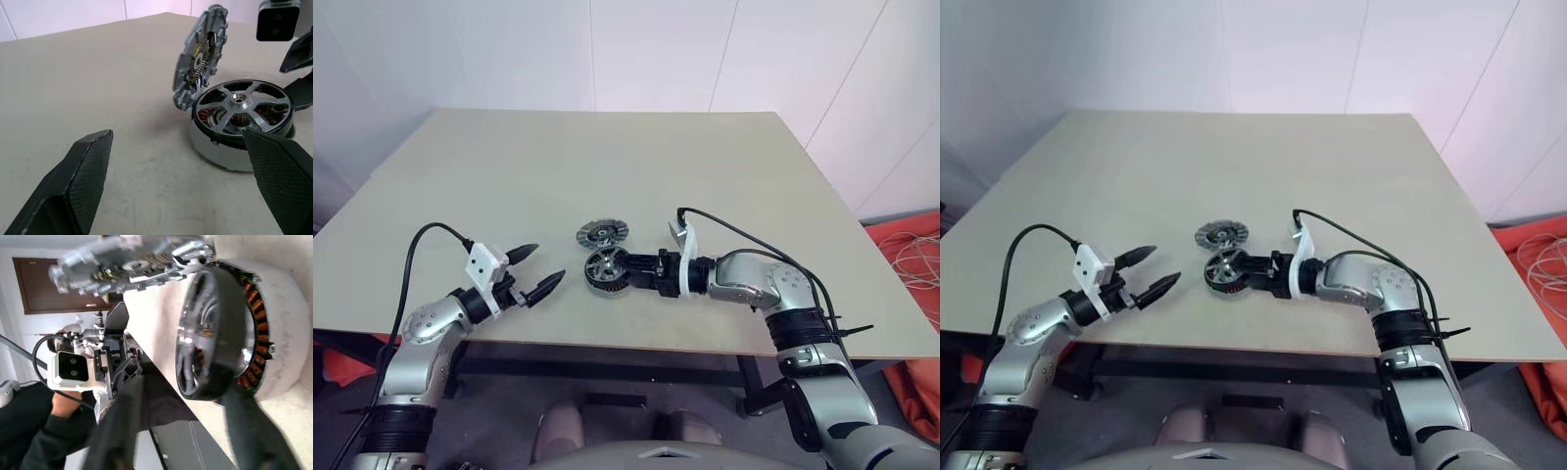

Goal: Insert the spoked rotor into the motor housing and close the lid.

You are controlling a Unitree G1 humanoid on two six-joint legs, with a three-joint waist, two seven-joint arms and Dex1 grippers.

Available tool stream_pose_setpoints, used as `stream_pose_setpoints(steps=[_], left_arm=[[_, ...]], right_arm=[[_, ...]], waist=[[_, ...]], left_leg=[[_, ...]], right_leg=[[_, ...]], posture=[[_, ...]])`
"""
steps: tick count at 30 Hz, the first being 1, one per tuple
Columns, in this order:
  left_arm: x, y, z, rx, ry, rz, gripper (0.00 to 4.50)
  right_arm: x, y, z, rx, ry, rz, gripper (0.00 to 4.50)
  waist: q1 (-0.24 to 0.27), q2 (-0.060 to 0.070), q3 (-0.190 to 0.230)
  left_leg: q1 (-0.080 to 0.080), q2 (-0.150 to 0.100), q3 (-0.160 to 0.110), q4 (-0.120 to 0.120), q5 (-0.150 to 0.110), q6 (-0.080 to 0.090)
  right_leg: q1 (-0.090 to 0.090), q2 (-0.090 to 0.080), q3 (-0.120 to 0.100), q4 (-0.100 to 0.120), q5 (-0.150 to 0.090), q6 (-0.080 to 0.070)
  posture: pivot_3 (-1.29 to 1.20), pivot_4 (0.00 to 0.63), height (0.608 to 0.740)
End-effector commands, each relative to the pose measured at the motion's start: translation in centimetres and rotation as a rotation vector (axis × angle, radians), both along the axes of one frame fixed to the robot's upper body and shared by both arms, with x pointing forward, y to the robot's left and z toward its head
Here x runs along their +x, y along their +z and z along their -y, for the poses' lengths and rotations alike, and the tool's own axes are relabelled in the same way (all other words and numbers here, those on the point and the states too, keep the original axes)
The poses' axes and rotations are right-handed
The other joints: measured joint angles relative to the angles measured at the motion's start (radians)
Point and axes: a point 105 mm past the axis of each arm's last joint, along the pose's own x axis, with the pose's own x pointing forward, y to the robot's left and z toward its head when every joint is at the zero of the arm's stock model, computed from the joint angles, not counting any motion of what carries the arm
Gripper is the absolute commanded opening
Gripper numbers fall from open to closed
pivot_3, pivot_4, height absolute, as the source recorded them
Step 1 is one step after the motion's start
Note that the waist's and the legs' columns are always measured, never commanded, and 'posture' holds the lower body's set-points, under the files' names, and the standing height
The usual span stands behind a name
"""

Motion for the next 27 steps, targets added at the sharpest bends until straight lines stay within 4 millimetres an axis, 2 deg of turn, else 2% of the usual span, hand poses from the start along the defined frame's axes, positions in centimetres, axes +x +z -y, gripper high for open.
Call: stream_pose_setpoints(steps=[1,2,3,7,13,15,20,23,27], left_arm=[[0.1,1.1,0.5,0.005,-0.020,0.048,4.50],[0.1,1.1,0.5,0.004,-0.021,0.047,4.50],[0.1,1.1,0.6,0.004,-0.022,0.047,4.50],[0.3,1.0,0.8,0.001,-0.027,0.044,4.50],[0.6,1.0,0.9,-0.001,-0.029,0.047,4.50],[0.7,1.0,0.9,-0.001,-0.029,0.048,4.50],[0.9,1.0,0.9,-0.005,-0.029,0.049,4.50],[1.0,1.0,1.1,-0.009,-0.029,0.051,4.50],[1.2,1.0,1.3,-0.016,-0.027,0.055,4.50]], right_arm=[[0.2,2.4,0.4,0.013,0.000,0.094,3.95],[0.1,2.8,0.6,0.008,0.007,0.115,4.31],[0.0,3.0,0.6,0.004,0.012,0.129,4.48],[-0.5,4.4,1.7,-0.033,0.045,0.223,4.48],[-1.7,4.7,3.1,-0.156,0.131,0.298,4.48],[-1.8,4.2,3.8,-0.265,0.163,0.337,4.48],[-0.4,4.1,3.5,-0.463,0.170,0.580,4.48],[0.1,3.5,2.3,-0.547,0.228,0.756,3.91],[0.6,3.6,0.9,-0.557,0.286,0.983,2.52]], waist=[[0.000,0.000,0.000],[0.000,0.000,0.000],[0.001,0.000,0.000],[0.003,0.000,0.000],[0.004,0.000,0.000],[0.003,0.000,0.000],[0.003,-0.001,0.000],[0.006,-0.001,-0.001],[0.006,-0.001,-0.001]], left_leg=[[0.000,0.000,0.000,0.000,0.000,0.000],[0.000,0.000,0.000,0.000,0.000,0.000],[0.000,0.000,0.000,0.000,0.000,0.000],[0.000,0.000,0.000,0.000,0.000,0.000],[0.000,0.000,0.000,0.000,0.000,0.000],[0.000,-0.001,0.000,0.000,0.000,0.000],[-0.001,-0.001,0.000,0.000,0.000,0.000],[-0.001,0.000,0.000,0.000,0.000,0.000],[-0.002,0.000,0.000,0.000,0.000,0.000]], right_leg=[[0.000,0.000,0.000,0.000,0.000,0.000],[0.000,0.000,0.000,0.000,0.000,0.000],[0.000,0.000,0.000,0.000,0.000,0.000],[0.000,0.000,0.000,0.000,0.000,0.000],[0.001,0.000,0.000,0.000,0.000,0.001],[0.001,0.000,0.000,-0.001,0.000,0.001],[0.000,0.000,0.000,-0.001,0.000,0.001],[0.000,0.000,0.000,-0.001,0.000,0.001],[0.000,0.000,0.000,-0.002,0.000,0.001]], posture=[[0.00,0.000,0.740],[0.00,0.000,0.740],[0.00,0.000,0.740],[0.00,0.000,0.740],[0.00,0.000,0.740],[0.00,0.000,0.740],[0.00,0.000,0.740],[0.00,0.000,0.740],[0.00,0.000,0.740]])
